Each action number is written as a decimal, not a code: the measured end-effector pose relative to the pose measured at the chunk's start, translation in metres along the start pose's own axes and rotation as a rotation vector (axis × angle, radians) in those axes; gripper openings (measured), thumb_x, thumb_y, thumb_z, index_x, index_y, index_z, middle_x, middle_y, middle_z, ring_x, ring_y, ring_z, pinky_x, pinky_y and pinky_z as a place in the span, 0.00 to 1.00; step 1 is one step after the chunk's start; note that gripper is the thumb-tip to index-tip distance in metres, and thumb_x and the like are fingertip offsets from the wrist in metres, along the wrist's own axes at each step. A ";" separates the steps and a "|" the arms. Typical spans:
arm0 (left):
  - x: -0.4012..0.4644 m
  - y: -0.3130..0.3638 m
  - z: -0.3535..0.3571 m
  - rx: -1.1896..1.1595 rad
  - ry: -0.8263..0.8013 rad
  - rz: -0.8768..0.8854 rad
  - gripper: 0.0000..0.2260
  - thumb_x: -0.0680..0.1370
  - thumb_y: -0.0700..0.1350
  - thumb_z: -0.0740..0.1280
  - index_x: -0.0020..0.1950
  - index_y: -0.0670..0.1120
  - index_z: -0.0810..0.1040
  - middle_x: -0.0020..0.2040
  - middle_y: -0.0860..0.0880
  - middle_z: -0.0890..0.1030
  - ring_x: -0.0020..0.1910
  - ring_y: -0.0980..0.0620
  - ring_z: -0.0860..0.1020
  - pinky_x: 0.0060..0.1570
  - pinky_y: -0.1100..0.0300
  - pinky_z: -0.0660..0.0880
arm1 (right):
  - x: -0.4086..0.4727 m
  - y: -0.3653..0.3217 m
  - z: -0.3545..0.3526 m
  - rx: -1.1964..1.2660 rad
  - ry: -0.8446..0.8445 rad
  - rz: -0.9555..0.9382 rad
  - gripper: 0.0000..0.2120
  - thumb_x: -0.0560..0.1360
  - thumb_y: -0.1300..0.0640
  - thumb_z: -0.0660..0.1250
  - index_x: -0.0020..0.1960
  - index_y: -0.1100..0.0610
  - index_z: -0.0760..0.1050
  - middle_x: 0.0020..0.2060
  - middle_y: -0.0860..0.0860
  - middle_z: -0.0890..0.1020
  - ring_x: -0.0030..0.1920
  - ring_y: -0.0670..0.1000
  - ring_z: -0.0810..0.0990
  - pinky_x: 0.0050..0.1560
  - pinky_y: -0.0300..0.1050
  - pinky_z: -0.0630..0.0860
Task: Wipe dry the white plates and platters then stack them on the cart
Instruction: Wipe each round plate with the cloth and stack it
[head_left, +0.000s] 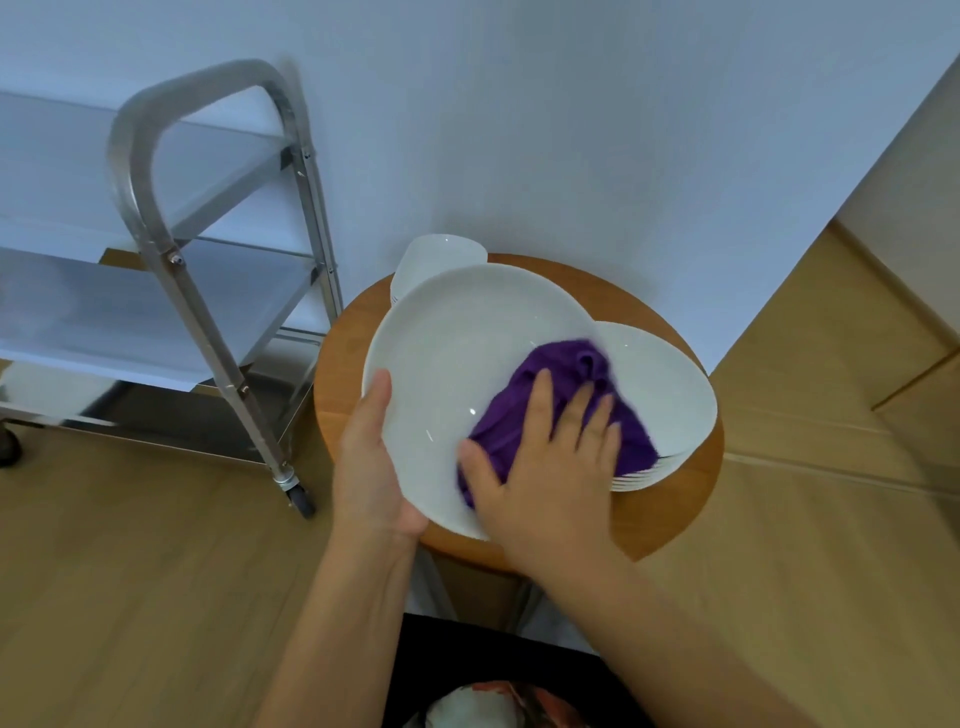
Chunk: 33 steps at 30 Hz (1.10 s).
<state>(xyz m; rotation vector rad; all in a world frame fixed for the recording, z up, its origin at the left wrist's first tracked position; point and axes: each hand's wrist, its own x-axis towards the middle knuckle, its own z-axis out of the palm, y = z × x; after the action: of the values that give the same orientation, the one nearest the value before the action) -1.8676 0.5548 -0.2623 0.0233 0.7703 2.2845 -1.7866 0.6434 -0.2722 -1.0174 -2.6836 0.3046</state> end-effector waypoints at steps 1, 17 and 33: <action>0.000 -0.002 0.002 -0.024 0.010 0.004 0.24 0.69 0.56 0.65 0.62 0.48 0.74 0.54 0.42 0.83 0.52 0.41 0.81 0.49 0.46 0.79 | -0.007 -0.011 0.003 0.065 -0.008 0.004 0.43 0.69 0.28 0.38 0.75 0.50 0.33 0.76 0.62 0.44 0.75 0.65 0.41 0.70 0.55 0.35; 0.012 0.027 -0.003 0.015 0.080 0.094 0.17 0.76 0.55 0.62 0.59 0.48 0.79 0.55 0.44 0.83 0.51 0.42 0.82 0.49 0.45 0.79 | 0.011 0.031 -0.012 0.119 -0.174 -0.756 0.38 0.69 0.48 0.73 0.74 0.49 0.59 0.73 0.51 0.64 0.74 0.55 0.58 0.71 0.50 0.48; 0.041 0.018 0.023 0.621 0.060 0.302 0.23 0.71 0.58 0.68 0.63 0.57 0.66 0.50 0.65 0.78 0.46 0.74 0.76 0.42 0.71 0.75 | 0.010 0.006 -0.063 1.831 0.024 0.093 0.27 0.55 0.66 0.74 0.52 0.50 0.77 0.44 0.49 0.85 0.48 0.51 0.83 0.50 0.51 0.81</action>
<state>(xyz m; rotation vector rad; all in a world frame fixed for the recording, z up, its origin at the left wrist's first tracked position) -1.9040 0.5830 -0.2418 0.3789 1.5686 2.2290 -1.7713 0.6610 -0.2129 -0.3863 -1.1935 2.0522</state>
